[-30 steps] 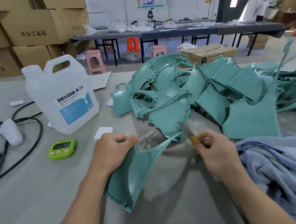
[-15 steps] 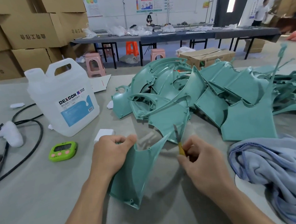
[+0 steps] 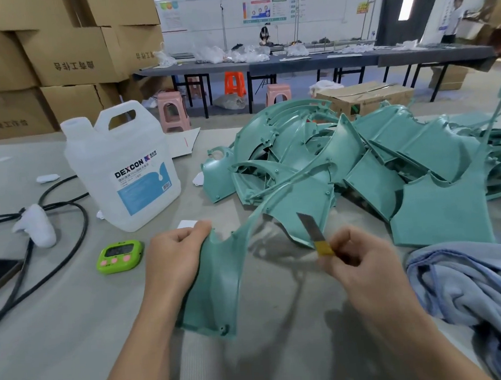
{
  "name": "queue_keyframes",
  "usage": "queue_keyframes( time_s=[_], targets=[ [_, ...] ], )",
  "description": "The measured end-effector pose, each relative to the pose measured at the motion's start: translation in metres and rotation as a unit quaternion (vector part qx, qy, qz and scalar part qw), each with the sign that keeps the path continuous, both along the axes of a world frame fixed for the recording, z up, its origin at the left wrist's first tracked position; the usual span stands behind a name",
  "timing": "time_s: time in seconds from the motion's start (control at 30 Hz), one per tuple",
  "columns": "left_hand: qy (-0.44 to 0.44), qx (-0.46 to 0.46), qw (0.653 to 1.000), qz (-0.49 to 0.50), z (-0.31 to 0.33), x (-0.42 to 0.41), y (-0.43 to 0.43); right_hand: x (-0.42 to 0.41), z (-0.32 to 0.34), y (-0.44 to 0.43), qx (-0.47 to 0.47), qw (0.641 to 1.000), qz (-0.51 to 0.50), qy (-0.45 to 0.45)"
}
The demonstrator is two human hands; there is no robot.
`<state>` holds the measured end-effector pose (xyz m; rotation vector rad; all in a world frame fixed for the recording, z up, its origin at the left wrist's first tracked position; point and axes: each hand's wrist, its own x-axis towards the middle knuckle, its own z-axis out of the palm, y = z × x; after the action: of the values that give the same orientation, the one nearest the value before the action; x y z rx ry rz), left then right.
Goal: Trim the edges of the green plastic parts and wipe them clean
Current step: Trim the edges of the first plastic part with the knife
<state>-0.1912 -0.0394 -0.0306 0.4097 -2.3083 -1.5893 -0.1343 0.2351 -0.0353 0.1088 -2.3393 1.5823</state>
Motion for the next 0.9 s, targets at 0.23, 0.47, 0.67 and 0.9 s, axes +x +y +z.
queue_keyframes(
  time_s=[0.23, 0.47, 0.67, 0.9],
  targets=[
    [-0.04, -0.108, 0.987, 0.114, 0.011, 0.006, -0.004, -0.044, 0.004, -0.017, -0.182, 0.96, 0.107, -0.182],
    [-0.062, -0.084, 0.982, 0.158, 0.016, 0.006, -0.012, -0.093, 0.012, -0.023, -0.229, 0.959, 0.059, -0.157],
    [-0.056, -0.06, 0.978, 0.189, 0.013, 0.002, -0.005, -0.129, 0.001, -0.014, -0.216, 0.971, -0.001, -0.101],
    [-0.075, 0.136, 0.988, 0.024, 0.012, 0.002, 0.002, -0.096, 0.001, -0.013, -0.144, 0.983, 0.049, -0.104]
  ],
)
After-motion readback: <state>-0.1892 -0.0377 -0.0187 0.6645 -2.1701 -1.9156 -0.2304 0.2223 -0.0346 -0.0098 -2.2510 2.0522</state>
